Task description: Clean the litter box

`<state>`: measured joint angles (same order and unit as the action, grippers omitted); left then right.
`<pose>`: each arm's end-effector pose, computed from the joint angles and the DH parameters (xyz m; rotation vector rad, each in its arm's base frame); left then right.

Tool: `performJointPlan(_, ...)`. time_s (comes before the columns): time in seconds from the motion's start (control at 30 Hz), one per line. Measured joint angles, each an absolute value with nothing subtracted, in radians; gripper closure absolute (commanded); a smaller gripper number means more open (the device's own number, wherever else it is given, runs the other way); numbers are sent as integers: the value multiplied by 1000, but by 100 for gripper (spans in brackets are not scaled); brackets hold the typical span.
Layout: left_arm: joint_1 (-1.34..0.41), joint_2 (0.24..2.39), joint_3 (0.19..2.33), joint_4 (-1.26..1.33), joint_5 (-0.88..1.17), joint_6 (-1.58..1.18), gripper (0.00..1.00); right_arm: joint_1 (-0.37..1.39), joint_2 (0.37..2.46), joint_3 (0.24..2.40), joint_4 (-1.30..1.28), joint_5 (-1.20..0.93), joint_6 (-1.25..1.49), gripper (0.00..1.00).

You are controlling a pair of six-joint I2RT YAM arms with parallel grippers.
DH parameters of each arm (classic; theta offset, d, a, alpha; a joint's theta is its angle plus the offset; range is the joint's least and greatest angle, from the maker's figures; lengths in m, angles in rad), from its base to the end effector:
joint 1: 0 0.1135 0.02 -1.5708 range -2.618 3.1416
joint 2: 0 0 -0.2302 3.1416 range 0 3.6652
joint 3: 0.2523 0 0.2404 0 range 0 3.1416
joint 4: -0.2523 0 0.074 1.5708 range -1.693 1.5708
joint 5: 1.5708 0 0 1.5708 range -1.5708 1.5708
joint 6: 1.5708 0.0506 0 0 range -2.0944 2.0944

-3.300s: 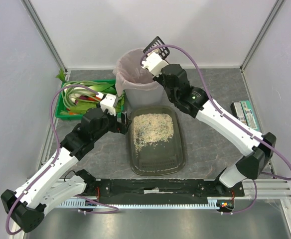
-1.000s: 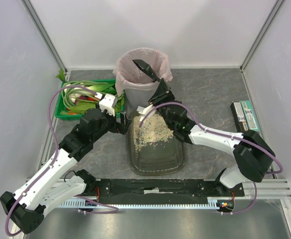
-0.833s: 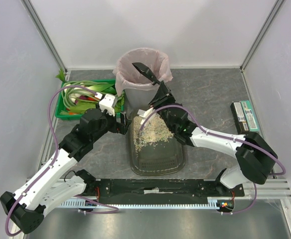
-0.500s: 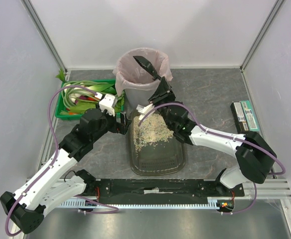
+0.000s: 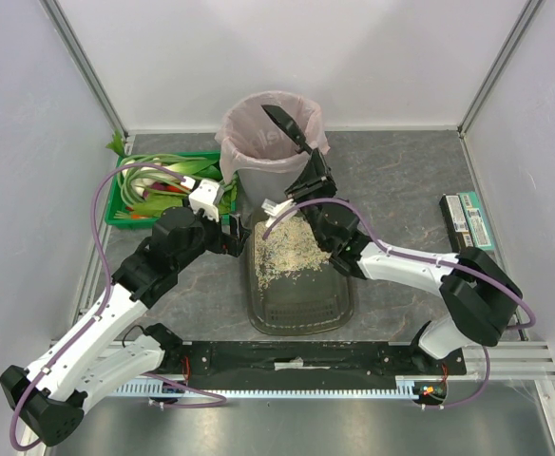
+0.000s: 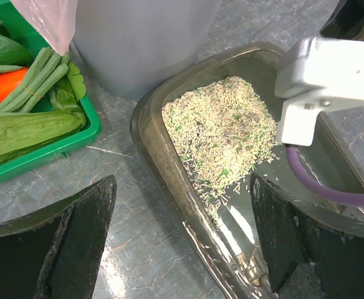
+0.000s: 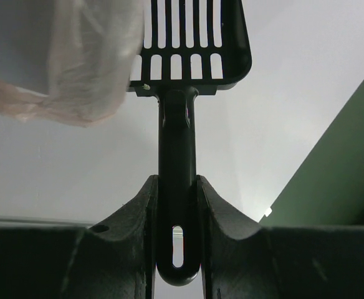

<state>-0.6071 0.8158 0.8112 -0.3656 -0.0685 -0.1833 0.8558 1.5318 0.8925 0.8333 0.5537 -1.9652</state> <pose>0.1756 -0.1177 0.2951 0.3686 1.9328 -0.4562 0.2486 0.2457 0.2754 -1.3539 0.7272 -1.2809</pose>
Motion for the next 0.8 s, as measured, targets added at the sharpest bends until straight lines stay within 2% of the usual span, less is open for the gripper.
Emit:
performJointPlan(0.37, -607, 815, 811, -366, -68, -183, 7, 861, 1528, 817, 834, 583, -1973, 100)
performJointPlan(0.6, -607, 815, 811, -366, -68, -183, 7, 891, 1527, 964, 835, 630, -1944, 100)
performJointPlan(0.8, -607, 818, 811, -366, -68, -183, 7, 931, 1488, 1034, 823, 667, -1791, 100)
